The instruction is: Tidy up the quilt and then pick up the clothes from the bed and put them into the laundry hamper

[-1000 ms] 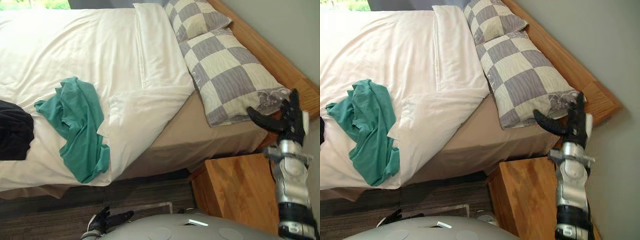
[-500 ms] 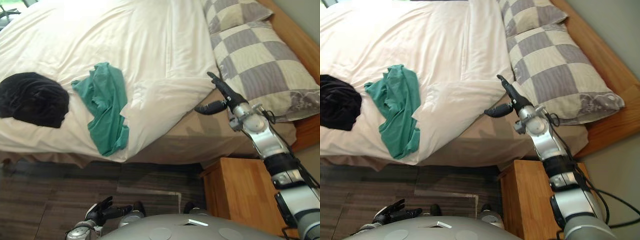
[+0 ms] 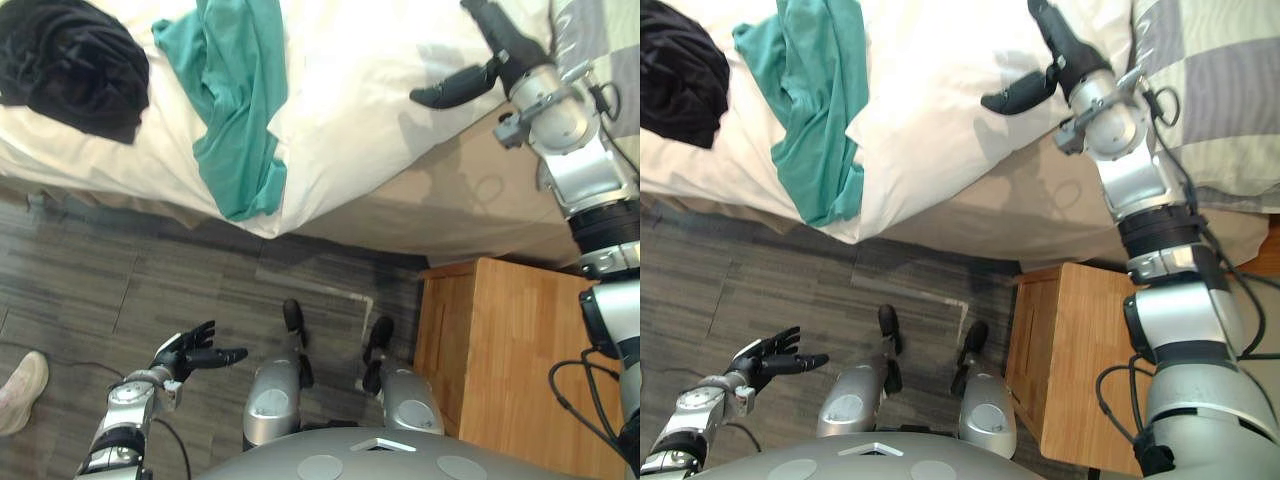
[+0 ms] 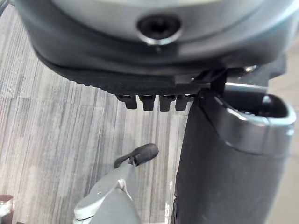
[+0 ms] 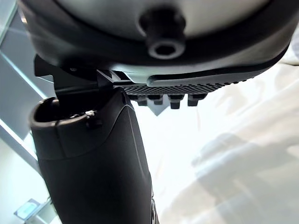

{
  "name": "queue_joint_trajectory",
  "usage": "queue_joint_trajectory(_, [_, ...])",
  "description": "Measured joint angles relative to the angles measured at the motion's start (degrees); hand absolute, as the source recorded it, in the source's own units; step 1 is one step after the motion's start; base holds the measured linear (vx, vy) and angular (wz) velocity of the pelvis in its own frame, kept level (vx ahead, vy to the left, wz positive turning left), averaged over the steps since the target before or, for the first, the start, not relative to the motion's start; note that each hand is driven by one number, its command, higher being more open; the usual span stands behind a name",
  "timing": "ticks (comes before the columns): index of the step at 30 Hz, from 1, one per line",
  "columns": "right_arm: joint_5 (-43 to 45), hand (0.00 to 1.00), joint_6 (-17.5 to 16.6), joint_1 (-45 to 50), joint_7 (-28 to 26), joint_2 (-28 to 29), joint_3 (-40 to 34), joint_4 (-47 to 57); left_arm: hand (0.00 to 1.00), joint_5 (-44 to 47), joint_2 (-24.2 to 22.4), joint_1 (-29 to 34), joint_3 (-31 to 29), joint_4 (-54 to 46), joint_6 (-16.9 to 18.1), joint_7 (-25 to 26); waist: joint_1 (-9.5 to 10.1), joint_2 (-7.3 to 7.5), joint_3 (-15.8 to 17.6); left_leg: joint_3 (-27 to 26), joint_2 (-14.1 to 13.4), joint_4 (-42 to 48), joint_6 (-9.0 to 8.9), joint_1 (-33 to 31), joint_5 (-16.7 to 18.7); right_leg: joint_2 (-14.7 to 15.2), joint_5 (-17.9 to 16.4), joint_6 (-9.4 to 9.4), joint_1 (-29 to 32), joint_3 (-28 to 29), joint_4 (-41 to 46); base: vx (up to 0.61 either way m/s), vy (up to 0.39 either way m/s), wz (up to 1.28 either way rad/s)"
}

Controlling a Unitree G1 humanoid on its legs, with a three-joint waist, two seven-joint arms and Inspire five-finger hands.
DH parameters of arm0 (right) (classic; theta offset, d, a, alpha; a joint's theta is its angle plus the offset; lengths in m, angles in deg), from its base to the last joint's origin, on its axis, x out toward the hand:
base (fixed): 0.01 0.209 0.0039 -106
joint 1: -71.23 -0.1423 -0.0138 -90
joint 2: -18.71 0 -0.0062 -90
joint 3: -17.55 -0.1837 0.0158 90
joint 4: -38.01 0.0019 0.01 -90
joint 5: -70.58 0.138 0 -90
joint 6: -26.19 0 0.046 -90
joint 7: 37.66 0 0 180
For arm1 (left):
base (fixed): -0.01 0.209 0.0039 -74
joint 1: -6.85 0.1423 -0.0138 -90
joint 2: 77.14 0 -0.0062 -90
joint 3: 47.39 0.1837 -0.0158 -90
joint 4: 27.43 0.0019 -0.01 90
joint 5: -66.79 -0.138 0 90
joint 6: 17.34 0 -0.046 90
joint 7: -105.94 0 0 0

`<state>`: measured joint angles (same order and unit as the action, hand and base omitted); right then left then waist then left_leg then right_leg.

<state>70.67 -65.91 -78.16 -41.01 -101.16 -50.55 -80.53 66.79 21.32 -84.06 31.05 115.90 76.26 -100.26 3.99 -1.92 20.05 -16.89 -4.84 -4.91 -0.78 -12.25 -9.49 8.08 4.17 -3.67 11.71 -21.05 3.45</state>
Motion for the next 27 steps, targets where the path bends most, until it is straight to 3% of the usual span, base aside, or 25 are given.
queue_joint_trajectory(5, [1.64,1.00,0.48,-9.00,0.17,-1.05,2.27,0.05,1.00,4.29,2.89,-4.91,1.86,-2.73,1.06,-2.68,1.34,-1.36,4.31,1.17,0.11,0.05,0.26,-2.78,-1.38,0.44,-0.15,0.22,3.01,-0.88,2.02,0.01,-0.005,0.09])
queue_joint_trajectory(11, [5.91,1.00,6.35,-13.37,1.26,0.97,2.38,-0.22,1.00,4.74,1.55,-8.14,4.49,-6.55,2.85,0.79,4.85,-0.79,5.93,5.08,0.18,0.13,0.19,-5.53,-2.04,0.04,-0.24,0.36,3.04,-4.32,0.60,0.06,-0.030,0.29])
queue_joint_trajectory(12, [5.92,0.00,6.87,-13.56,1.35,1.50,2.36,-0.47,1.00,4.49,0.91,-8.11,4.81,-6.46,2.82,1.53,5.18,-0.74,5.97,5.33,0.23,0.13,0.19,-5.70,-2.04,0.00,-0.24,0.36,2.94,-4.49,0.29,0.08,-0.020,0.24])
queue_joint_trajectory(15, [5.91,0.00,9.73,-14.68,1.31,5.47,2.05,-5.18,1.00,3.62,-3.31,-7.15,7.56,-6.02,2.96,7.02,6.81,-0.76,6.32,6.79,0.27,0.15,0.19,-6.54,-2.05,-0.15,-0.24,0.36,2.41,-6.04,-0.71,0.07,-0.020,0.25])
queue_joint_trajectory(18, [5.99,0.00,12.76,-14.65,0.91,8.72,1.76,-12.20,1.00,2.18,-7.00,-4.64,9.54,-6.01,3.32,11.78,7.02,-0.62,6.47,8.13,0.32,0.15,0.19,-6.54,-2.05,-0.13,-0.24,0.36,1.63,-6.11,-0.87,0.06,0.001,0.24])
queue_joint_trajectory(22, [5.85,0.00,12.55,-13.84,0.37,9.86,-3.44,-16.03,1.00,-0.32,-9.01,-2.35,9.79,-5.57,3.94,17.67,7.49,0.89,7.38,8.16,0.21,0.13,0.14,-5.77,-2.02,-0.41,-0.24,0.35,0.35,-5.94,-1.77,0.02,0.005,0.04])
queue_joint_trajectory(27, [4.89,0.00,12.37,-8.69,-3.37,11.39,-3.50,-16.80,1.00,-5.24,-8.75,-2.32,8.50,-5.15,3.91,23.10,7.36,3.52,7.37,7.46,-0.24,0.07,-0.17,-4.14,-1.78,-0.95,-0.18,0.27,-1.31,-5.15,-2.60,0.01,-0.008,-0.07])
